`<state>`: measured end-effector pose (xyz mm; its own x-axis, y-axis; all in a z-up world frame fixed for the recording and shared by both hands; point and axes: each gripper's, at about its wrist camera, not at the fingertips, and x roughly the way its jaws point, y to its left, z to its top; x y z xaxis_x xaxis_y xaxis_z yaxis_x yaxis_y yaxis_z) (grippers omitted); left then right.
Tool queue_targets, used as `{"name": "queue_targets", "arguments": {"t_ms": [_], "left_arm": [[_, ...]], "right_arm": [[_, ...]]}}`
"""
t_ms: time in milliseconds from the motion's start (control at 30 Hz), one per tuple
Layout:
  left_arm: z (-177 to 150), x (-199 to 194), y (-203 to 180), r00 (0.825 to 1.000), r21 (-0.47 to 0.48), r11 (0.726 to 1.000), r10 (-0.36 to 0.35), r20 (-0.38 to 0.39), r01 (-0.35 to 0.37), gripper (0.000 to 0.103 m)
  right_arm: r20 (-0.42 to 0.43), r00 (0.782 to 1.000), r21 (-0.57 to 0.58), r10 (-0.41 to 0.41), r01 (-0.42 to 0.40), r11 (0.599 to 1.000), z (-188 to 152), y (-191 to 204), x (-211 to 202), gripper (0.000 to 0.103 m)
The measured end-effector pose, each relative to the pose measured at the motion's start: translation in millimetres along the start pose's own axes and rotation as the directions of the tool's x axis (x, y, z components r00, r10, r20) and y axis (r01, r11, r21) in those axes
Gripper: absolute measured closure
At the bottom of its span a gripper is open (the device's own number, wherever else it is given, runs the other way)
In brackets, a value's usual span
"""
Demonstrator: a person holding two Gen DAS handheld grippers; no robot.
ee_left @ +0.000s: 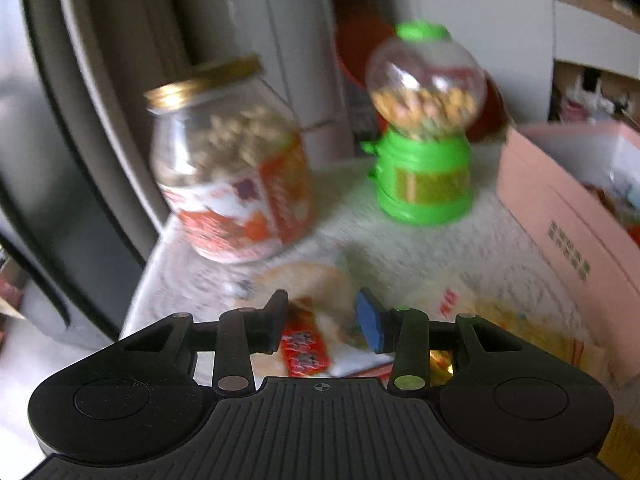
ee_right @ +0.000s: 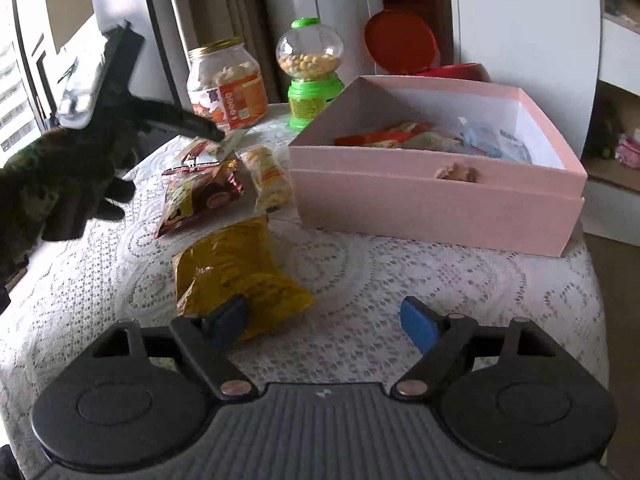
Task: Organize snacks
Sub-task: 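Grasp the round rice-cracker packet with the left tool and lift it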
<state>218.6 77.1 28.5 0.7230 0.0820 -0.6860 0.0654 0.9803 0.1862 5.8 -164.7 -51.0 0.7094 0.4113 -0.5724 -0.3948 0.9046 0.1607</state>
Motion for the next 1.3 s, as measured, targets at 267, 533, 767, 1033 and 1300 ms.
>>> {"name": "queue_targets", "arguments": {"t_ms": [267, 533, 767, 1033, 1300], "left_arm": [[1, -6, 16, 1.000, -0.077, 0.997, -0.017, 0.025, 0.019, 0.042], [5, 8, 35, 1.000, -0.140, 0.990, -0.018, -0.006, 0.017, 0.039], [10, 9, 37, 0.997, -0.167, 0.984, -0.066, -0.028, 0.061, 0.027], [-1, 14, 40, 1.000, -0.126, 0.992, 0.026, -0.016, -0.028, 0.024], [-5, 13, 78, 0.997, -0.224, 0.972, -0.073, -0.005, 0.070, 0.021]], "right_arm": [[-0.001, 1.000, 0.003, 0.002, -0.002, 1.000, 1, -1, 0, 0.018], [-0.001, 1.000, -0.004, -0.001, 0.001, 1.000, 0, 0, 2, 0.017], [-0.001, 1.000, -0.015, -0.009, 0.009, 1.000, -2, 1, 2, 0.016], [-0.001, 1.000, -0.027, -0.017, 0.016, 1.000, -3, 3, 3, 0.015], [-0.001, 1.000, -0.033, -0.018, 0.018, 0.999, -3, 1, 4, 0.014]]}}
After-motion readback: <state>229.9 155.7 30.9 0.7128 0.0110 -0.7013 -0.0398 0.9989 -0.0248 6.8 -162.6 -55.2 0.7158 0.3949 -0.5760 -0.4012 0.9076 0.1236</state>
